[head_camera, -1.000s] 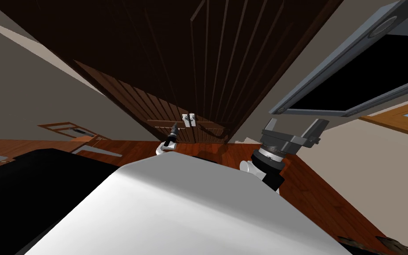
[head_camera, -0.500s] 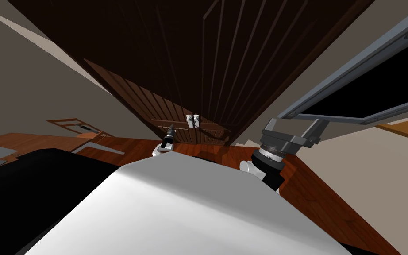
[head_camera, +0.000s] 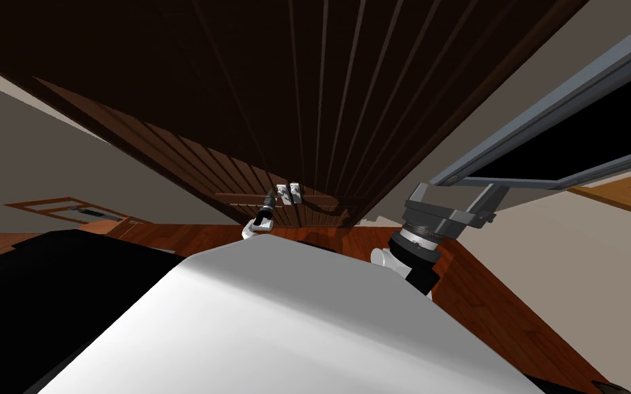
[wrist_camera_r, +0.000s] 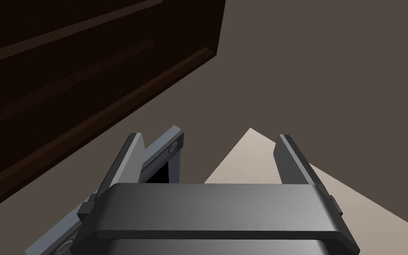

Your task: Pull the door open

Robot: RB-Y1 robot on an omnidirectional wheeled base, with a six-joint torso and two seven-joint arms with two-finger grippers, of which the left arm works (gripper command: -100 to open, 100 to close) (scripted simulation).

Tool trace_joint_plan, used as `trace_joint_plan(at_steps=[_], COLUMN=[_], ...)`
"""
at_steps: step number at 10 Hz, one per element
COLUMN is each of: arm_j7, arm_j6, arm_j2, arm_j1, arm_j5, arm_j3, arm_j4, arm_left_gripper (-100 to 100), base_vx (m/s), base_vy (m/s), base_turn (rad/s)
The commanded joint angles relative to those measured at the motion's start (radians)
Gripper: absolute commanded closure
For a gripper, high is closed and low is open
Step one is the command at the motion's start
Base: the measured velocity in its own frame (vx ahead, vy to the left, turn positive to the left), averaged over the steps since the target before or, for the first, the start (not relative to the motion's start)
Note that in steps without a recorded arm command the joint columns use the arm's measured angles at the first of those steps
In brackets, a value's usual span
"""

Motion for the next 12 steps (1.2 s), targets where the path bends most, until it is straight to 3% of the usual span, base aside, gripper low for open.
trace_joint_plan(at_steps=[1, 2, 7, 8, 12], arm_j7=[0.000, 0.000, 0.000, 0.002, 0.010], arm_j6=[0.000, 0.000, 0.000, 0.002, 0.003], arm_j2=[0.000, 0.000, 0.000, 0.007, 0.008], arm_j1=[0.000, 0.000, 0.000, 0.014, 0.026], arm_j5=[0.000, 0.000, 0.000, 0.002, 0.002], arm_j3=[0.000, 0.000, 0.000, 0.011, -0.004], arm_j4=[0.000, 0.000, 0.000, 0.001, -0.017], arm_left_gripper=[-100, 100, 100, -100, -100], base_vx=[0.103, -0.014, -0.022, -0.098, -0.195], base_vy=[-0.027, 0.003, 0.006, 0.025, -0.009], base_turn=[-0.039, 0.039, 0.001, 0.115, 0.010])
